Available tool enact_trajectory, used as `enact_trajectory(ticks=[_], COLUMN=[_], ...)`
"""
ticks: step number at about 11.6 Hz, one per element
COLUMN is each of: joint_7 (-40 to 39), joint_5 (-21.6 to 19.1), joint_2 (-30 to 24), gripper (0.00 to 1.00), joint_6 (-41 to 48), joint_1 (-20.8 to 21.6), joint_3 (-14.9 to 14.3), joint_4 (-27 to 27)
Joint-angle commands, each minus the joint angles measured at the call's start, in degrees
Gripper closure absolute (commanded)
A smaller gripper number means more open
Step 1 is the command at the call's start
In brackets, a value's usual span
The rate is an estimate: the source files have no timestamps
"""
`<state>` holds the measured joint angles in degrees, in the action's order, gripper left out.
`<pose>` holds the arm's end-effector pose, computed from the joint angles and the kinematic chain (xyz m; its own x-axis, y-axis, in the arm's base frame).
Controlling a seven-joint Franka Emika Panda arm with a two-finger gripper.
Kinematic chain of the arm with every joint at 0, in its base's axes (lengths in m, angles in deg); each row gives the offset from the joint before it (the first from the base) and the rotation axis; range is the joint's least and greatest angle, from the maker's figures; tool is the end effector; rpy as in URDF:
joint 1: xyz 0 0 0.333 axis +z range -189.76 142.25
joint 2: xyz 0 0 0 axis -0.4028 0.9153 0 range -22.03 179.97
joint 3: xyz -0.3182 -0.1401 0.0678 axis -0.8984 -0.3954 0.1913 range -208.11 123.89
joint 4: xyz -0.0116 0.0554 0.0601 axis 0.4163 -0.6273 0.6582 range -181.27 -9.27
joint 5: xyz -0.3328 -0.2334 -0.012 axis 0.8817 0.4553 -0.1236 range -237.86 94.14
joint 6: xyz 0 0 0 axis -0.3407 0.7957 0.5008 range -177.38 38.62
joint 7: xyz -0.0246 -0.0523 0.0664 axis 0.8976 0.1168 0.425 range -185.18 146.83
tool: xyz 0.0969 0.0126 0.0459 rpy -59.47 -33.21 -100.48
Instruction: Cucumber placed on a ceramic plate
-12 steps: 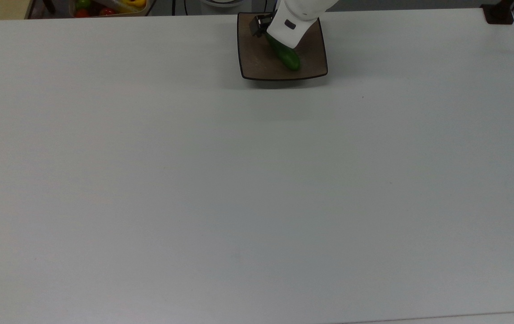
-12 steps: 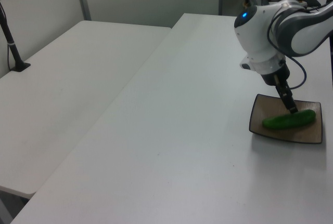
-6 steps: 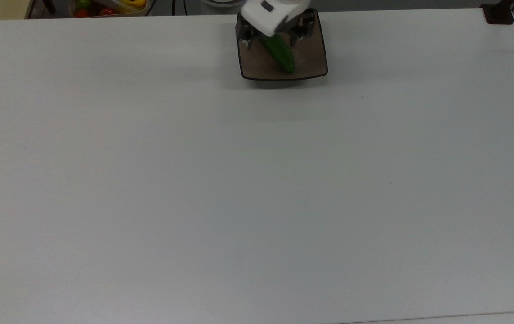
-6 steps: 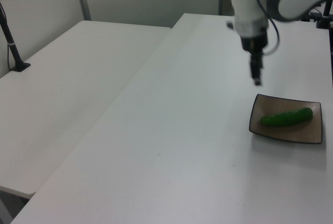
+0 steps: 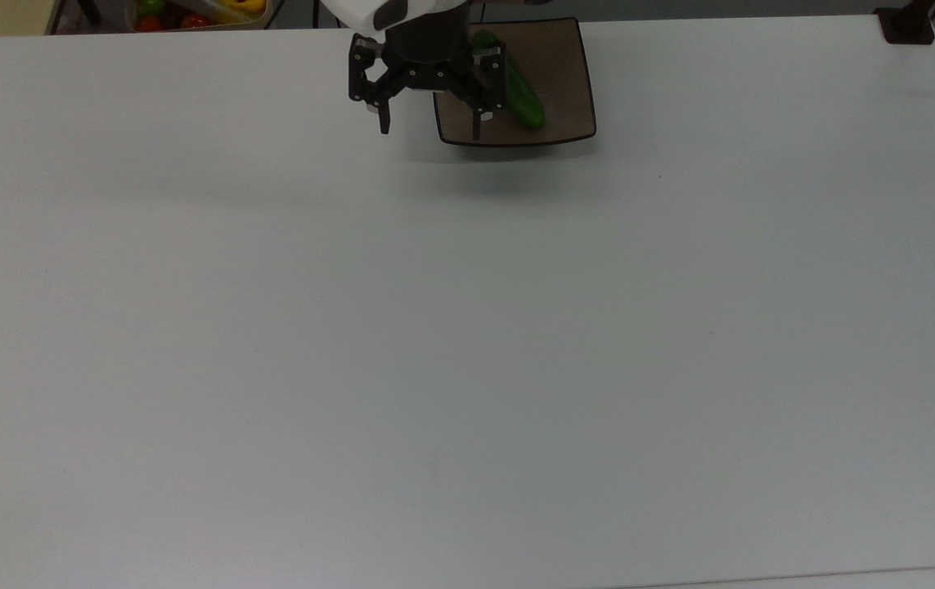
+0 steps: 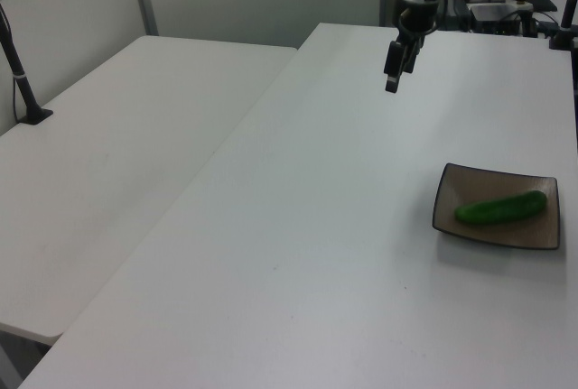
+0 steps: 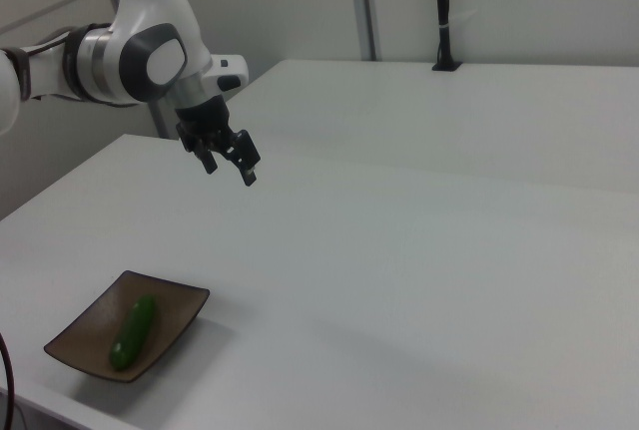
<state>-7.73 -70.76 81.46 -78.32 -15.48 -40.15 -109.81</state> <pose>0.5971 0.1064 0.5525 0.9878 -0.0151 0.1550 -0.0131 -0.9998 -0.0143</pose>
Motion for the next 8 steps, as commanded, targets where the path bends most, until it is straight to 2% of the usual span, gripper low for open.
enact_trajectory(ticks=[1,3,8], joint_7=[-1.8,-5.9,-5.2], joint_5=[-0.2,-0.2,-0.1], joint_2=[0.0,-0.2,0.0], gripper=[0.00,0.00,0.00], joint_6=[5.4,8.5,7.9], joint_1=[0.4,0.3,-1.4], joint_3=[-2.1,-3.5,-3.6], joint_4=[2.2,2.8,3.3])
